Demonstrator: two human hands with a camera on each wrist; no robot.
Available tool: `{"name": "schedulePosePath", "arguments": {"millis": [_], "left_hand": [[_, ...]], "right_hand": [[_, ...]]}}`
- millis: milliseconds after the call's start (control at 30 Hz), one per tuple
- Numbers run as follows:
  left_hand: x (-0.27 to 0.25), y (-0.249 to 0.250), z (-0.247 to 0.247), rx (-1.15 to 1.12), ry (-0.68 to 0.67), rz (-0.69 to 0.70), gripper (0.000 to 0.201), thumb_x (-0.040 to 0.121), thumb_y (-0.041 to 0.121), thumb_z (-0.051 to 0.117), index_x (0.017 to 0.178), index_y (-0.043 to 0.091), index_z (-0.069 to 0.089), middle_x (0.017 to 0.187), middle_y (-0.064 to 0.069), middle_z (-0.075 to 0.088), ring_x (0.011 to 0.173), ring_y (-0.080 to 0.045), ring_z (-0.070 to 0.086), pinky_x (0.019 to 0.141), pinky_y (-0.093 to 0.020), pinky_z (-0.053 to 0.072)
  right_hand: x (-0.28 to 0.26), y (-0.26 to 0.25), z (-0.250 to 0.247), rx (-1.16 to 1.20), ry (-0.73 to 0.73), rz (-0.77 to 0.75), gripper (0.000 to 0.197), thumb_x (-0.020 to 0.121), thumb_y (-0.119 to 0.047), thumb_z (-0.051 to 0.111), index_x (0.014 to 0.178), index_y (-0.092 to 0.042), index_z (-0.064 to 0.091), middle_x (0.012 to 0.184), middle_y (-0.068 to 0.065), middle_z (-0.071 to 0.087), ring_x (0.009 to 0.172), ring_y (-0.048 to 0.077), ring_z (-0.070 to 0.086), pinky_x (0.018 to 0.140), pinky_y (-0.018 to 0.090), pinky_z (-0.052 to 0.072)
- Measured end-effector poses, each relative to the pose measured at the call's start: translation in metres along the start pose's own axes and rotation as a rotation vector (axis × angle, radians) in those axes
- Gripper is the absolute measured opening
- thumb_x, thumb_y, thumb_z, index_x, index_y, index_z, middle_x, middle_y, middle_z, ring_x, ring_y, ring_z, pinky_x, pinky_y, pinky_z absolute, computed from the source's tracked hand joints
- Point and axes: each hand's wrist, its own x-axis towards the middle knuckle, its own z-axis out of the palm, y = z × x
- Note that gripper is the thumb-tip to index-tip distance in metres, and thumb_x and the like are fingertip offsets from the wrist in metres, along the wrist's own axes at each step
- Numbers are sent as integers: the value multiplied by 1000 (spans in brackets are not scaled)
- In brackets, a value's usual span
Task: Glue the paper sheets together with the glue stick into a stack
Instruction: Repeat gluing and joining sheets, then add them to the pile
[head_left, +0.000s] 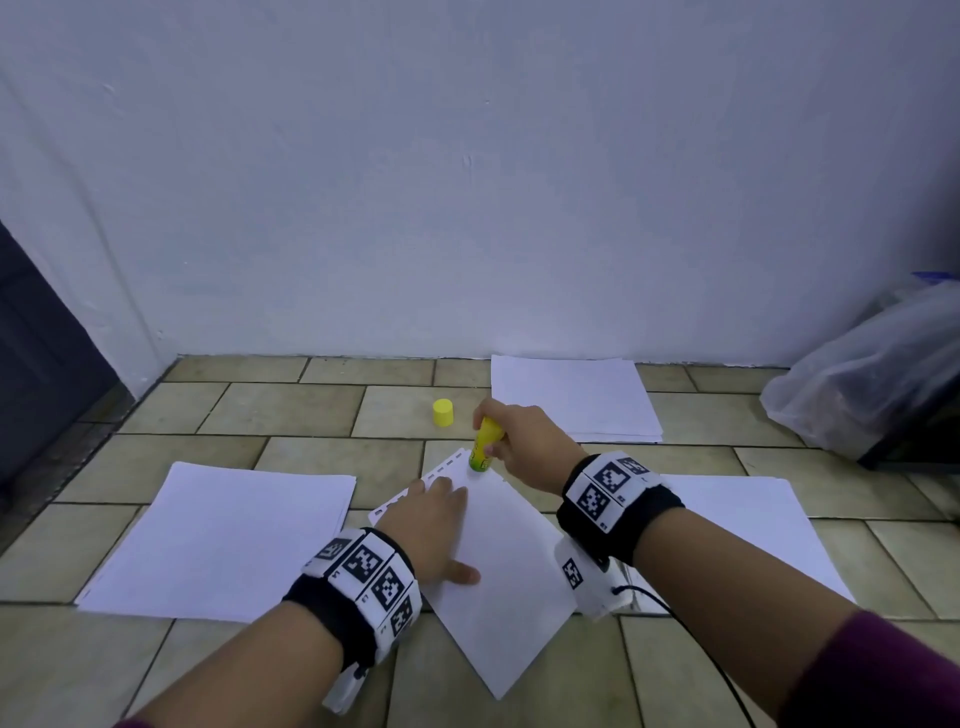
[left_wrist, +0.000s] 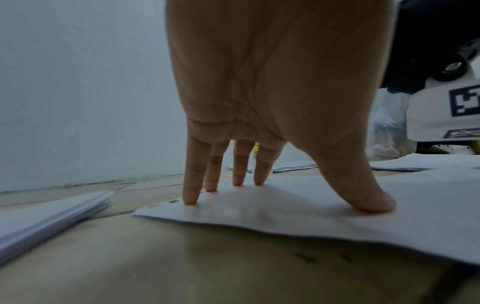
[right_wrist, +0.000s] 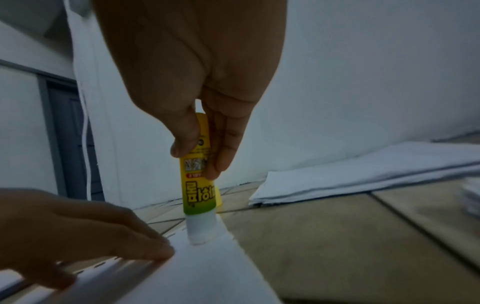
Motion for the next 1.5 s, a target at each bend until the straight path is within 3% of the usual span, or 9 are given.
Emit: {"name": "schedulePosePath", "arguments": {"millis": [300,500,667,833,1000,1133,1300,1400,1500], "left_hand": [[-1,-3,-2,-15,11,22,90,74,64,66,141,16,30,145,-4,31,130,-25,32,104,-43,39],[-1,-3,-6,38,3,51,91,76,66,63,142,15,28,144,-5,31,128,-26,34,104,-38,37],[-3,-1,-13,86,9,62,54,101,35,41,146,12,25,149,-8,27,134,-24,29,107,-31,25],[-3,-16,-11,81,-2,95,61,95,2,42,150,22,25,149,-3,24,133,-23,30,106,-33,36],[-5,-24,-7,17,11,97,66,90,29,59,148,28,27,143,0,28,132,-20,30,106,-35,33],[-8,-27,-3,-78,38,83,72,86,46,63,145,23,27,144,1,24,133,-18,25,106,-36,35],[-10,-32,-5,-114,56,70,77,87,55,59,144,12,30,148,2,27,135,-15,28,109,-29,30],[-11,-37,-9,-136,37,89,68,91,44,59,145,14,30,148,2,28,133,-15,33,107,-26,31],[-12,-39,-10,-117,39,117,68,86,34,67,142,14,34,145,1,32,130,-17,36,103,-25,33]], "right_hand": [[-48,14,-27,-187,-176,-34,24,91,-12,59,114,-15,52,100,10,64,83,20,50,75,33,44],[-77,24,-38,-253,-275,1,19,92,-15,59,110,-17,53,82,-1,48,76,18,46,63,27,37],[-80,35,-49,-230,-383,56,16,89,-16,62,93,-25,49,74,-10,50,67,10,52,62,24,43],[-74,67,-68,400,-346,248,12,88,-1,62,93,-11,58,80,13,68,65,23,66,65,26,54],[-71,81,-62,1187,-129,336,18,62,-8,67,74,-3,55,70,16,63,57,24,64,54,26,54],[-58,76,-38,1470,-26,281,71,31,-30,92,86,-1,59,75,12,66,64,18,68,56,24,56],[-27,52,-9,1540,-35,142,52,53,-40,87,95,-13,71,93,4,70,71,15,62,63,27,51],[-2,33,4,1359,89,181,38,78,-12,70,114,-6,60,89,2,69,66,10,62,59,21,47],[26,19,15,943,212,269,33,78,2,71,108,-4,58,87,7,68,65,12,63,55,17,48]]}}
